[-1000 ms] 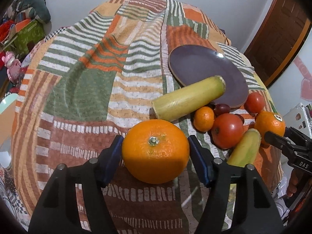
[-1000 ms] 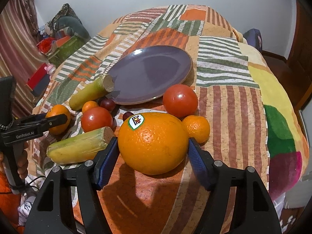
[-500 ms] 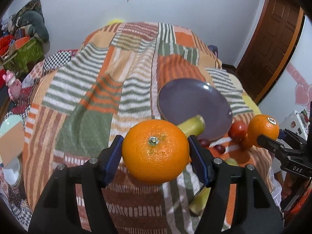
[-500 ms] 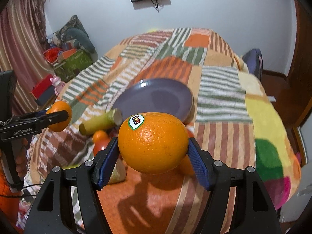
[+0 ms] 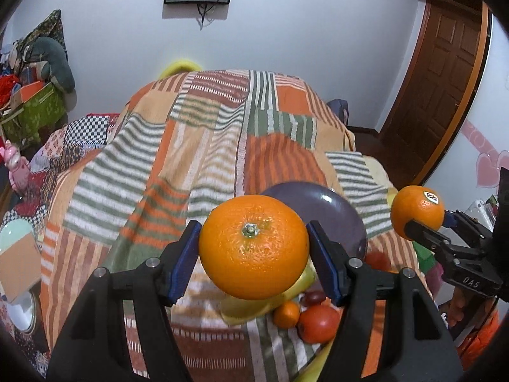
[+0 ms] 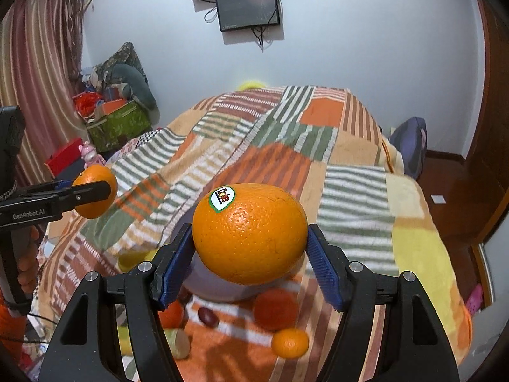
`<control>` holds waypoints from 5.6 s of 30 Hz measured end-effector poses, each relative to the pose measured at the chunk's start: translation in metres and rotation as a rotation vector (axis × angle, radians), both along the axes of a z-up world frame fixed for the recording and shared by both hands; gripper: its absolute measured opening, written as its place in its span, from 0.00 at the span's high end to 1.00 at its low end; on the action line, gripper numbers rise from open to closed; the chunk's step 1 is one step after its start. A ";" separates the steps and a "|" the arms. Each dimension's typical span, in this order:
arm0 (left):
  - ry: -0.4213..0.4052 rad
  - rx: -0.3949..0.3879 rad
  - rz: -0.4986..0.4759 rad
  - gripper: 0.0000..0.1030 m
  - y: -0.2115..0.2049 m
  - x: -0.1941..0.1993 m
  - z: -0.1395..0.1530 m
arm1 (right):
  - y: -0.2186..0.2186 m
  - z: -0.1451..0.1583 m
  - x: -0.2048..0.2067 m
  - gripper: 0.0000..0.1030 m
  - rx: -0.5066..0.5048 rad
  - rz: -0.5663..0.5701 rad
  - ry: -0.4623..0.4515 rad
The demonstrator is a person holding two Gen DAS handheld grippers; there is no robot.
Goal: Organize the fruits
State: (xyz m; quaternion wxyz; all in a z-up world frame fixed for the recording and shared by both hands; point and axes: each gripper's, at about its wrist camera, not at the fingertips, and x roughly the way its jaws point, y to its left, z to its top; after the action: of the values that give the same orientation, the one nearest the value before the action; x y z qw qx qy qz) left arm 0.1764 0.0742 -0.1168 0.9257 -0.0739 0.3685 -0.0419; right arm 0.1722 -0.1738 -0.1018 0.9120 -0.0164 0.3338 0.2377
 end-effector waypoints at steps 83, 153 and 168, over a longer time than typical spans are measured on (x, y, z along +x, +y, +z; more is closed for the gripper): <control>0.171 0.100 -0.126 0.17 -0.014 0.027 -0.032 | 0.012 -0.014 0.034 0.26 -0.182 0.098 0.108; 0.223 0.146 -0.178 0.14 -0.011 -0.029 -0.087 | 0.028 -0.089 -0.048 0.26 -0.103 0.070 0.406; 0.242 0.062 -0.314 0.23 -0.001 0.018 -0.106 | 0.037 -0.093 -0.048 0.32 -0.116 0.070 0.433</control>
State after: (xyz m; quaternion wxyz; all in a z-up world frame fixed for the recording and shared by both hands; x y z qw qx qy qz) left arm 0.1942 0.0728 -0.2230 0.8585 0.0085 0.4853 -0.1653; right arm 0.1246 -0.1372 -0.1946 0.8077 -0.0290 0.5343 0.2477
